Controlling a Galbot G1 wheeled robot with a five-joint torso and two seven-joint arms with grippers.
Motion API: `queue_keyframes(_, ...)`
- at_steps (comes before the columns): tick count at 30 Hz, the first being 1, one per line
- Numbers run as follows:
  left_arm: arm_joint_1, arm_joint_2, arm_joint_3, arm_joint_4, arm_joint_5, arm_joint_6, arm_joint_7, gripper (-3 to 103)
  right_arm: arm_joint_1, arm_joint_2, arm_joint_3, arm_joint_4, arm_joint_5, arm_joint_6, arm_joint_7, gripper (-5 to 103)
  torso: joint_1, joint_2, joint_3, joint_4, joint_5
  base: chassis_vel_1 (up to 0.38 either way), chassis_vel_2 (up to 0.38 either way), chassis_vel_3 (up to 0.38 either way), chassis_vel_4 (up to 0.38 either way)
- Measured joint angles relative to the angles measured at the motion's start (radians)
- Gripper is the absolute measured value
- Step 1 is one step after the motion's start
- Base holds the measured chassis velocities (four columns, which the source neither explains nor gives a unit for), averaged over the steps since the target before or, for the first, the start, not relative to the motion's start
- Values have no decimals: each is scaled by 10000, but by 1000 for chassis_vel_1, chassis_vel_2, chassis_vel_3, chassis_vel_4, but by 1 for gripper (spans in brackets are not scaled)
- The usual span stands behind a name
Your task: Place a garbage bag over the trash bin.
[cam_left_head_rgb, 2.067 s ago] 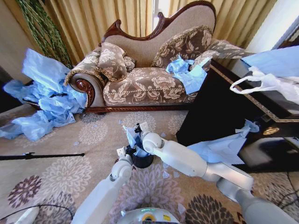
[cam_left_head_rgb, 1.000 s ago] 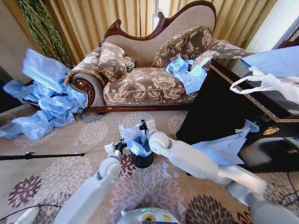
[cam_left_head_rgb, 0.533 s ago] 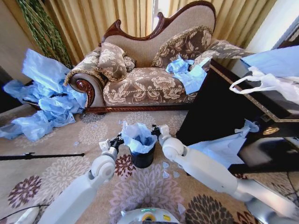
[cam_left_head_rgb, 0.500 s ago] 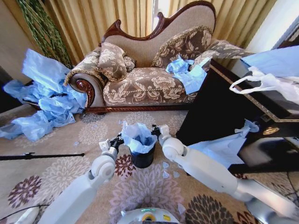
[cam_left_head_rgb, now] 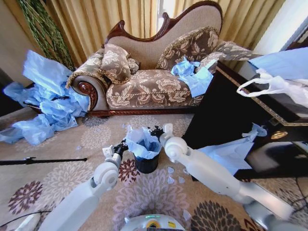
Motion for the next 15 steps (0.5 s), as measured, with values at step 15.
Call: queue_keyframes(15, -28, -112, -51, -101, 2, -36, 102, 0, 164, 871, -340, -1618, -281, 50, -129, 100, 0, 0, 0, -1, 0, 0, 0, 0, 0)
